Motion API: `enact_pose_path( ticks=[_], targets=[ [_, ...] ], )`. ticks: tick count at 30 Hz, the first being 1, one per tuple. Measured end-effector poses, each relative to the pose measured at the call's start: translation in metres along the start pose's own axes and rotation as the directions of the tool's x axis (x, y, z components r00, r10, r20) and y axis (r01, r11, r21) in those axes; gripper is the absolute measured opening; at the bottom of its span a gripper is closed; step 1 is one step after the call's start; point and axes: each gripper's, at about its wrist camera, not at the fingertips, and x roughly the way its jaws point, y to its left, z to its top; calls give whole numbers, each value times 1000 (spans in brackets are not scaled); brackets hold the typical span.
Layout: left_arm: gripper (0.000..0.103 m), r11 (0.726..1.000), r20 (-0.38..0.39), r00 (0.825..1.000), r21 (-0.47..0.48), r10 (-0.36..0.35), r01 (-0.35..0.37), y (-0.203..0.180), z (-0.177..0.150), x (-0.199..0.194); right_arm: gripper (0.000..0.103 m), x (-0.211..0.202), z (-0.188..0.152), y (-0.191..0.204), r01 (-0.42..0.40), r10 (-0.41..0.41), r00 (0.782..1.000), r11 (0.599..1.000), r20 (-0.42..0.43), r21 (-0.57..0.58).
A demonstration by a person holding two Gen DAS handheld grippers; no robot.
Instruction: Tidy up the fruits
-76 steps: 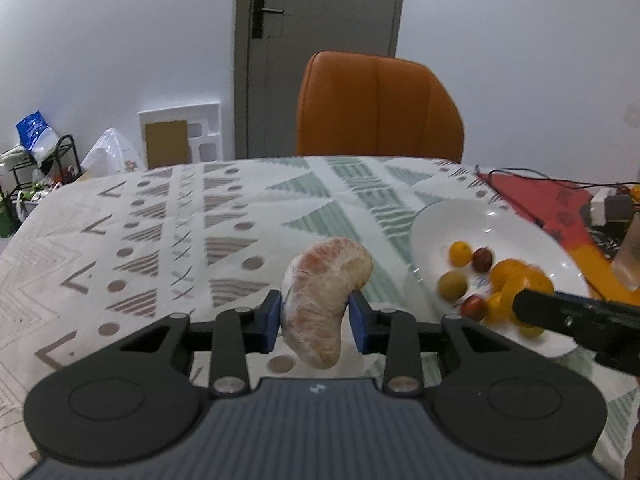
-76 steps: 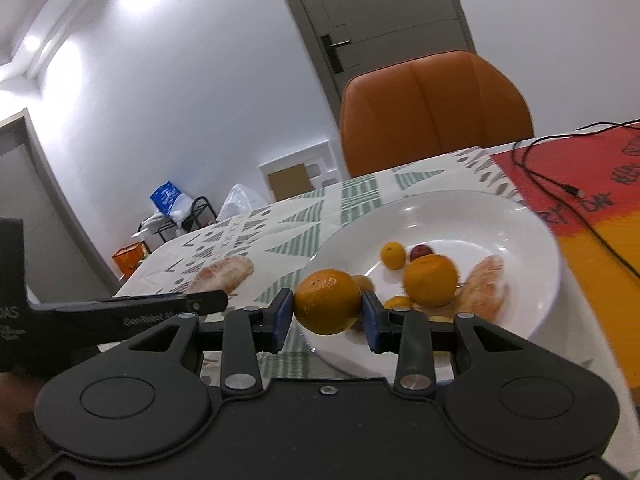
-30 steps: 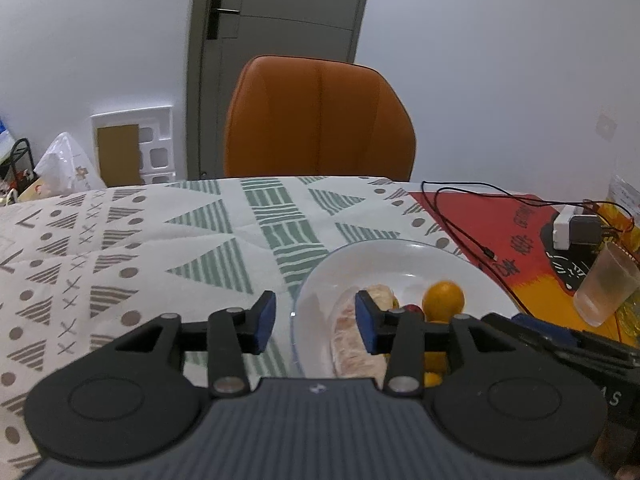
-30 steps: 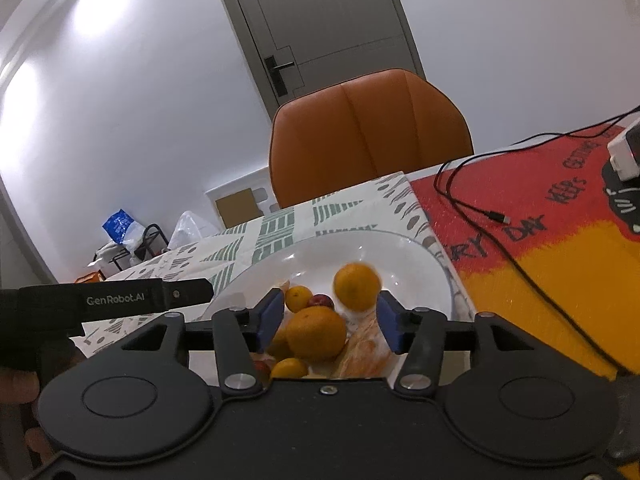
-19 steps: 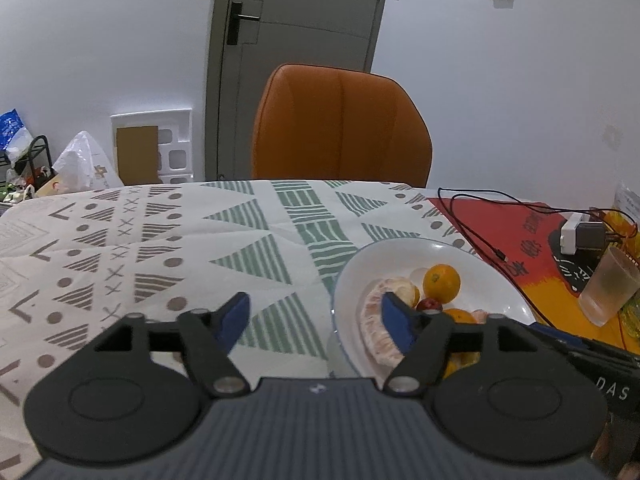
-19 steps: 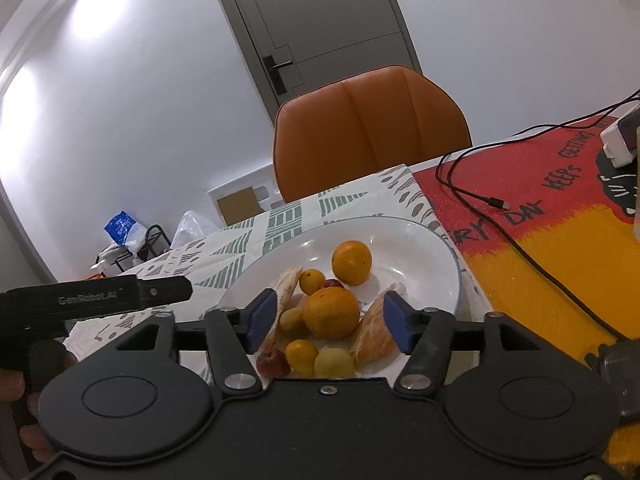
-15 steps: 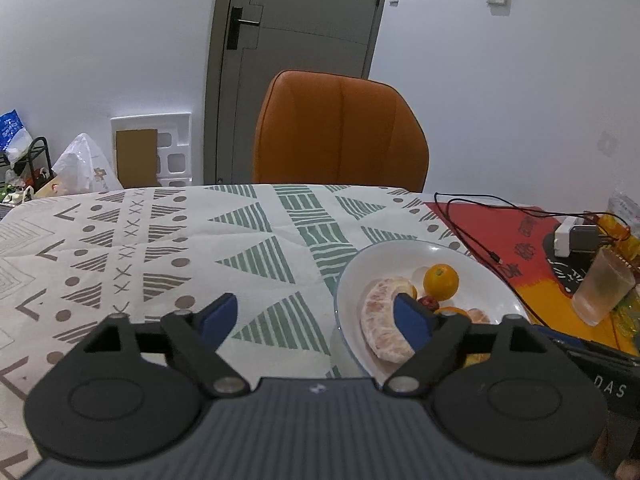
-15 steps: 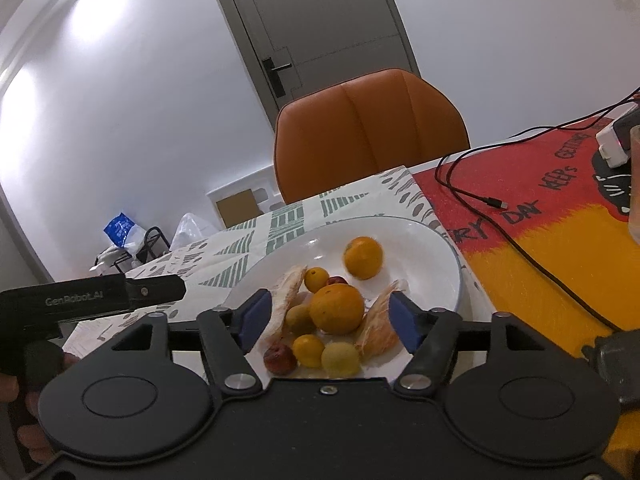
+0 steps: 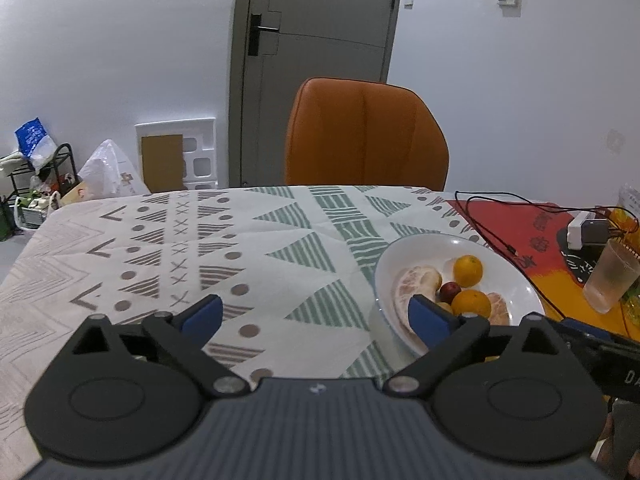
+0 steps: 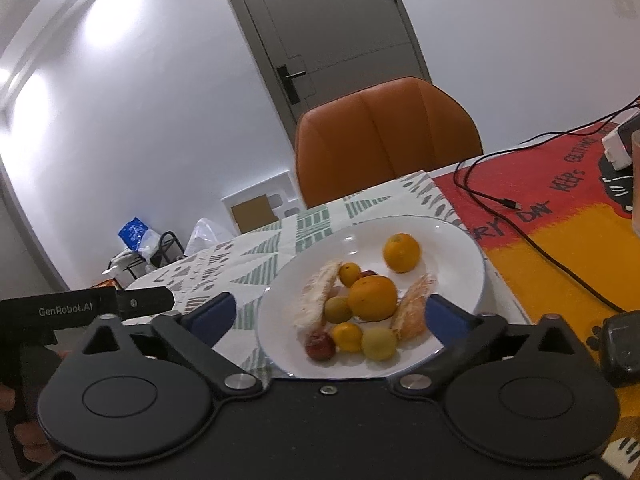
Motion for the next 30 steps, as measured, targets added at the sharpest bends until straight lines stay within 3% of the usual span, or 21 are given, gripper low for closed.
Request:
enact_pose_path(
  ticks=[10,30],
  targets=[
    [103,998,16,999,-49,47,-46,22,-8,-32,103,-12,-6,16,6,-6,1000,1000,-3,-19],
    [103,997,46,998,-63,39,-36,33,-25,-90,103,-52,-13,52,-11,9,1000,995,-23,-102]
  ],
)
